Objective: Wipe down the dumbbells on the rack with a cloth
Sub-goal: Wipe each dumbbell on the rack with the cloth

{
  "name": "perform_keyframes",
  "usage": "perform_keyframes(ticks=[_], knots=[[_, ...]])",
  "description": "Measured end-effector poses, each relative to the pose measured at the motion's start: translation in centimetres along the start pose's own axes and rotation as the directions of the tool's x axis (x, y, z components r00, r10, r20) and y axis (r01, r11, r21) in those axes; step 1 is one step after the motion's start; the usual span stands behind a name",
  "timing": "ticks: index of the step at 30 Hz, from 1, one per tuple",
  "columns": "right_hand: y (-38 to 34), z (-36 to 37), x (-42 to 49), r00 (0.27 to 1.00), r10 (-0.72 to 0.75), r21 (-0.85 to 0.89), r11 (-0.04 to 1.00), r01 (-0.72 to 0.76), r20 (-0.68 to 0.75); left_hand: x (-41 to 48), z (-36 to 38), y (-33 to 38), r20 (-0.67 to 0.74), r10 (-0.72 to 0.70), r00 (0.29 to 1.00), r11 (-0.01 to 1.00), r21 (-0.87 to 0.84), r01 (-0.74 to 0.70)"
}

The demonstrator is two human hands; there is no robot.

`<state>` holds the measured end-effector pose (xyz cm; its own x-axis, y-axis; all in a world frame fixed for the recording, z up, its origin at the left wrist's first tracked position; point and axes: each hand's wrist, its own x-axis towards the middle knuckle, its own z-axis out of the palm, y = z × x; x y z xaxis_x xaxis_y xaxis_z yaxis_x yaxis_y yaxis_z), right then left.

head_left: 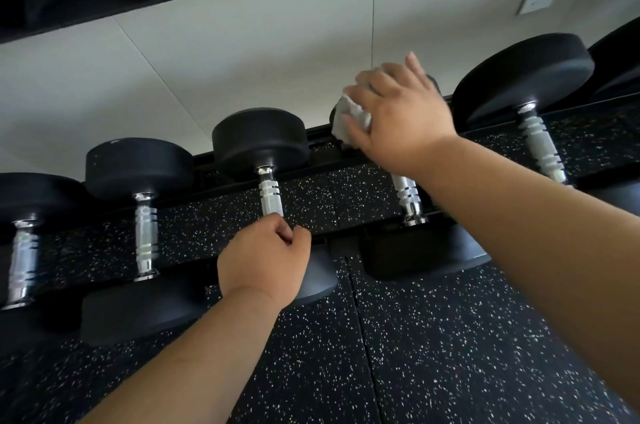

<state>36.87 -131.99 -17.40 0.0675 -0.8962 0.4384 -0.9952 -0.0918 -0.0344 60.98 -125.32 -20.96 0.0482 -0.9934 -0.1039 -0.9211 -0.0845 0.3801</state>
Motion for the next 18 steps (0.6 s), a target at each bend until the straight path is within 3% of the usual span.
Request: perform_keyframes(ticks=[2,4,5,6,10,12,14,15,18], knots=[[1.0,-0.1,1.0,0.978,0.182,0.051,0.983,-0.178,-0.103,0.0,0.0,0.0,-0.001,-0.001,1.0,1.0,0.0,0.001],[1.5,-0.7,2.3,0.88,0.466,0.212,0.873,-0.439,-0.096,0.0,0.0,0.0,-0.004,-0.005,1.0,1.0,-0.006,0.005],[1.3,-0.9,2.7,0.832,0.551,0.277,0.812,-0.515,-0.068,0.1,0.1,-0.1,-0.004,-0.009,1.0,1.0,-0.01,0.009],[0.8,-0.9,2.9,0.831,0.553,0.271,0.809,-0.521,-0.056,0.0,0.1,-0.1,-0.002,-0.013,1.0,1.0,-0.011,0.013],[-2.9,0.7,2.0,0.992,0.121,0.004,0.993,-0.12,-0.044,0.1,0.1,0.0,0.004,-0.013,1.0,1.0,-0.003,0.013],[-4.7,2.1,1.4,0.987,-0.104,-0.066,0.991,0.113,0.126,0.1,0.1,-0.1,0.003,-0.016,1.0,1.0,-0.008,0.016],[-5.3,3.3,1.0,0.924,-0.261,-0.144,0.94,0.309,0.28,0.1,0.1,-0.1,0.002,-0.019,1.0,1.0,-0.017,0.019],[-5.0,3.4,0.9,0.913,-0.281,-0.179,0.922,0.342,0.297,0.1,0.1,-0.1,0.004,-0.019,1.0,1.0,-0.023,0.019],[-2.6,3.0,1.0,0.957,-0.222,-0.15,0.956,0.251,0.187,0.0,0.1,-0.1,0.005,-0.015,1.0,0.999,-0.037,0.015]])
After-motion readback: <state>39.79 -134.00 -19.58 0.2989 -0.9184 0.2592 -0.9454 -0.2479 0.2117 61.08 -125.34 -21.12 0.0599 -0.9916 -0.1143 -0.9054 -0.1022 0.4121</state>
